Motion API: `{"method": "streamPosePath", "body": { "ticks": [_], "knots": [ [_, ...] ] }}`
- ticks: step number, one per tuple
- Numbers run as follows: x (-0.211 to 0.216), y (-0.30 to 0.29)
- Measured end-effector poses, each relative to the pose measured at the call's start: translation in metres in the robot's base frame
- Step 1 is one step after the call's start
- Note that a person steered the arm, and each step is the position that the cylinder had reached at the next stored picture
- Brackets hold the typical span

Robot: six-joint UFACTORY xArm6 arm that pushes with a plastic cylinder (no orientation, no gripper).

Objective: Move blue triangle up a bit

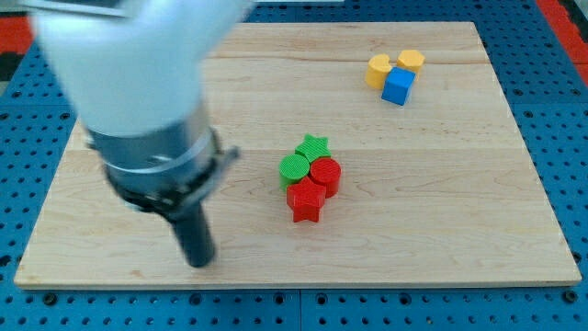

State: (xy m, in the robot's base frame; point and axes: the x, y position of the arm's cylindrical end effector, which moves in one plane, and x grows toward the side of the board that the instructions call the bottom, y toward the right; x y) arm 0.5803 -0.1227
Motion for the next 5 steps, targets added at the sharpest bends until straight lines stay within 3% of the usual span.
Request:
{"method": "streamPosePath", "body": {
  "ticks": [5],
  "knots": [
    [-0.22, -0.02]
  ]
}}
